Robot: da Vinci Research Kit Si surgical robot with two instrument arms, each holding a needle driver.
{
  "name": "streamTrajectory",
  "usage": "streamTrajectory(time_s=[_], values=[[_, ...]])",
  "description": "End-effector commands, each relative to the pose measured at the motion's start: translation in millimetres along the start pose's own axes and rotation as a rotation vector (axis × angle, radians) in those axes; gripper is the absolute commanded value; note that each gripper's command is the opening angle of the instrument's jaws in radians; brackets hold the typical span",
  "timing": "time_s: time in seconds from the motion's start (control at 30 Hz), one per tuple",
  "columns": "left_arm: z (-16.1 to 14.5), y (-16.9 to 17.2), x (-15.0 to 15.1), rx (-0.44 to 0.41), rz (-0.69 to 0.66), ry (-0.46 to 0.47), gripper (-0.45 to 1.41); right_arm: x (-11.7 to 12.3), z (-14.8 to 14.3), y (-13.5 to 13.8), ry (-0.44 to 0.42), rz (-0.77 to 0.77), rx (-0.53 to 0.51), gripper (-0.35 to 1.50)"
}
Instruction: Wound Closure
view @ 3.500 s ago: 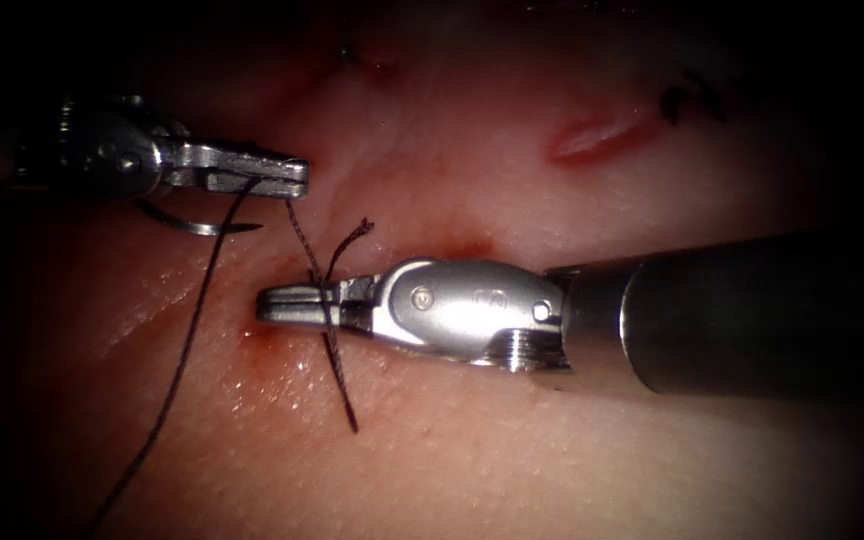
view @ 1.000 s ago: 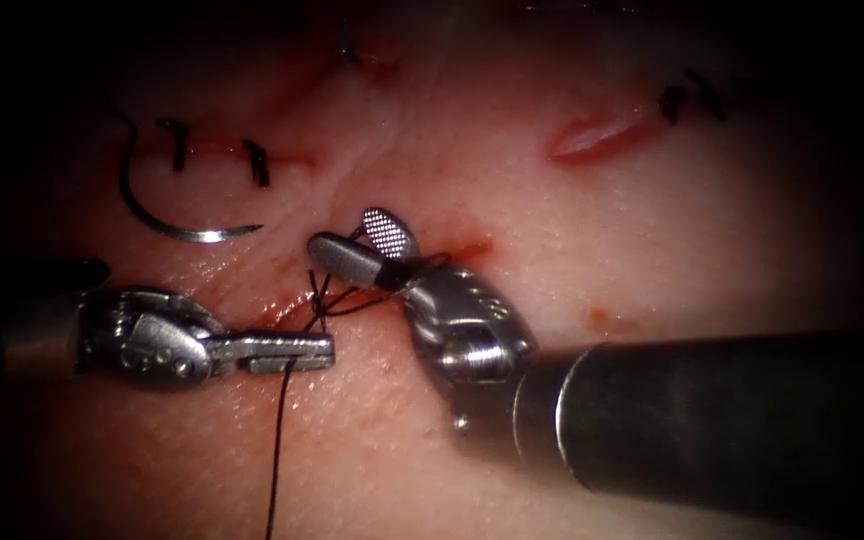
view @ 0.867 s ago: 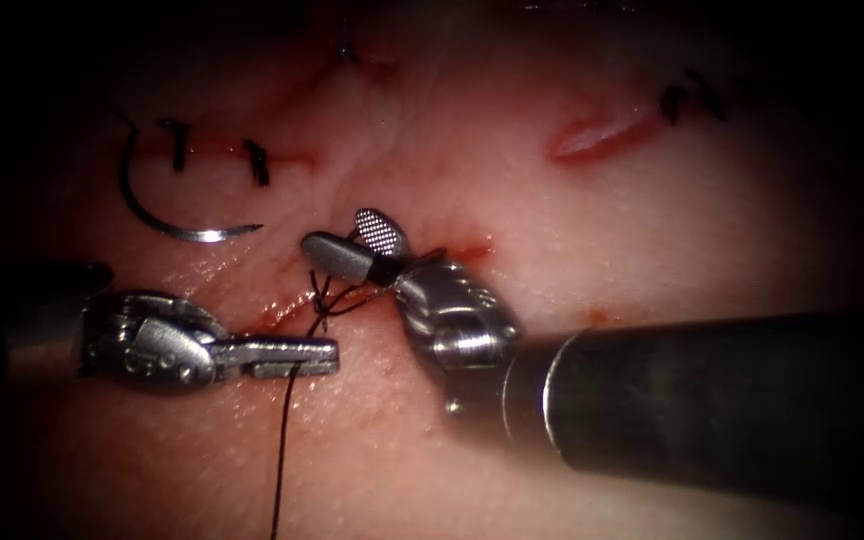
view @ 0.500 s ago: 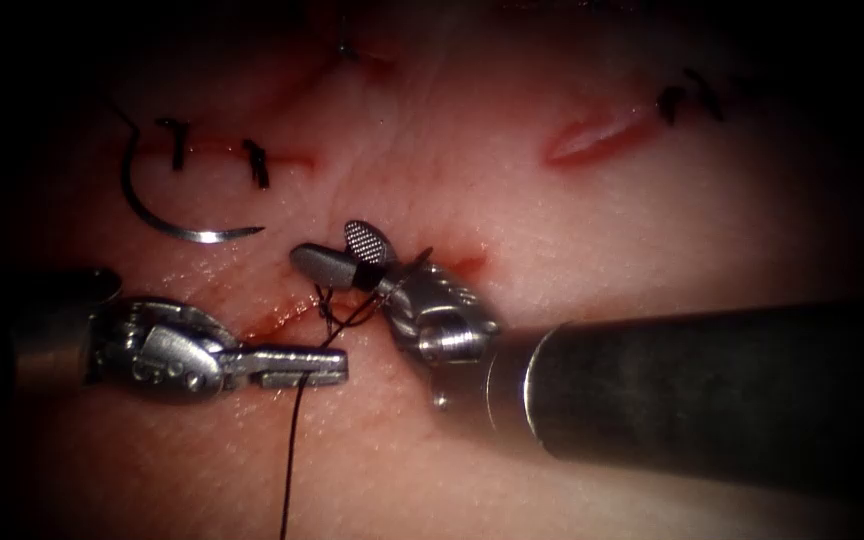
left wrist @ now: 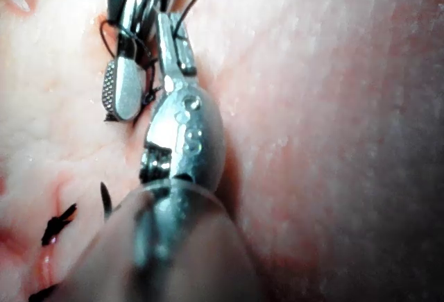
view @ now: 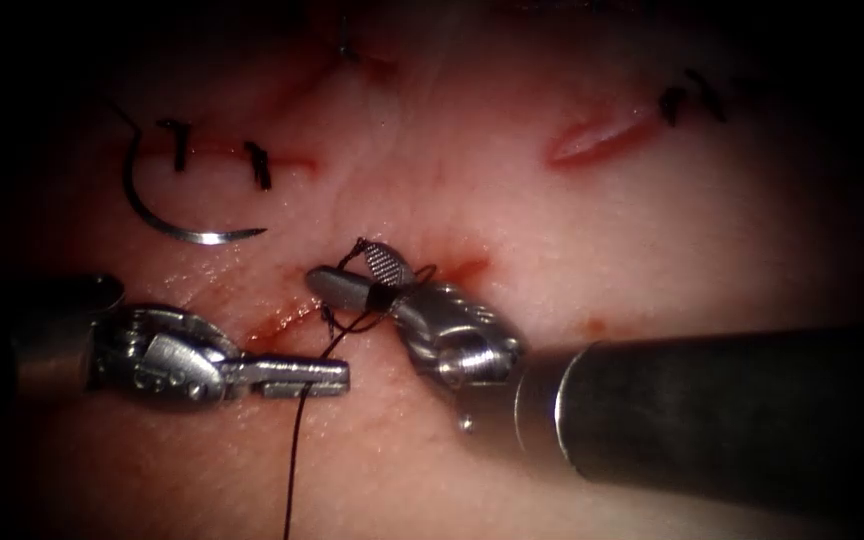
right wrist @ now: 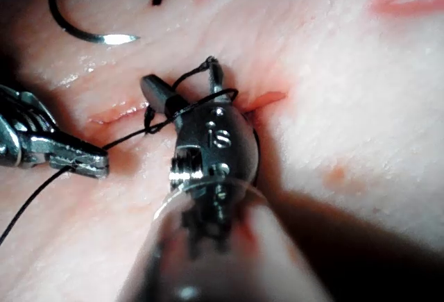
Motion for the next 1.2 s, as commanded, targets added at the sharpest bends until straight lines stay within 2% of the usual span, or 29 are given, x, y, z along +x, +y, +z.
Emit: streamTrajectory(time_s=[0.03, 0.33, 0.5, 0.77, 0.83, 0.93, 0.97, 1.0, 1.03, 1.1, 1.2], values=[[0.4, -0.1, -0.5, 0.000, 0.001, 0.001, -0.45, -0.5, 0.7, -0.3, 0.001, 0.002, 0.000, 1.26], [0.6, 0.1, -0.5, -0.005, 0.005, 0.007, -0.45, -0.6, 3.0, -0.7, -0.024, 0.008, 0.000, 1.21], [0.5, 0.1, -0.6, -0.006, 0.005, 0.009, -0.45, -0.8, 5.1, -2.2, -0.029, 0.021, 0.012, 1.19], [0.3, 0.2, -0.6, -0.008, 0.006, 0.010, -0.45, -1.0, 5.4, -2.7, -0.031, 0.024, 0.016, 1.11], [0.4, 0.2, -0.6, -0.008, 0.006, 0.010, -0.45, -1.1, 5.1, -2.6, -0.039, 0.023, 0.015, 0.93], [0.4, 0.2, -0.6, -0.008, 0.006, 0.010, -0.45, -1.2, 4.7, -2.5, -0.046, 0.027, 0.013, 0.83], [0.4, 0.2, -0.6, -0.008, 0.007, 0.010, -0.45, -1.3, 4.4, -2.4, -0.041, 0.018, -0.007, 0.35], [0.4, 0.2, -0.6, -0.008, 0.007, 0.010, -0.45, -1.3, 4.4, -2.4, -0.041, 0.018, -0.007, 0.35], [0.4, 0.2, -0.6, -0.008, 0.007, 0.010, -0.45, -1.4, 4.3, -2.3, -0.039, 0.009, -0.031, -0.33], [0.4, 0.3, -0.6, -0.011, 0.007, 0.009, -0.45, -1.4, 3.9, -2.1, -0.040, 0.006, -0.074, -0.35], [0.2, 0.4, -0.6, -0.013, 0.008, 0.009, -0.45, -1.0, 3.4, -2.3, 0.006, -0.057, -0.119, -0.35]])
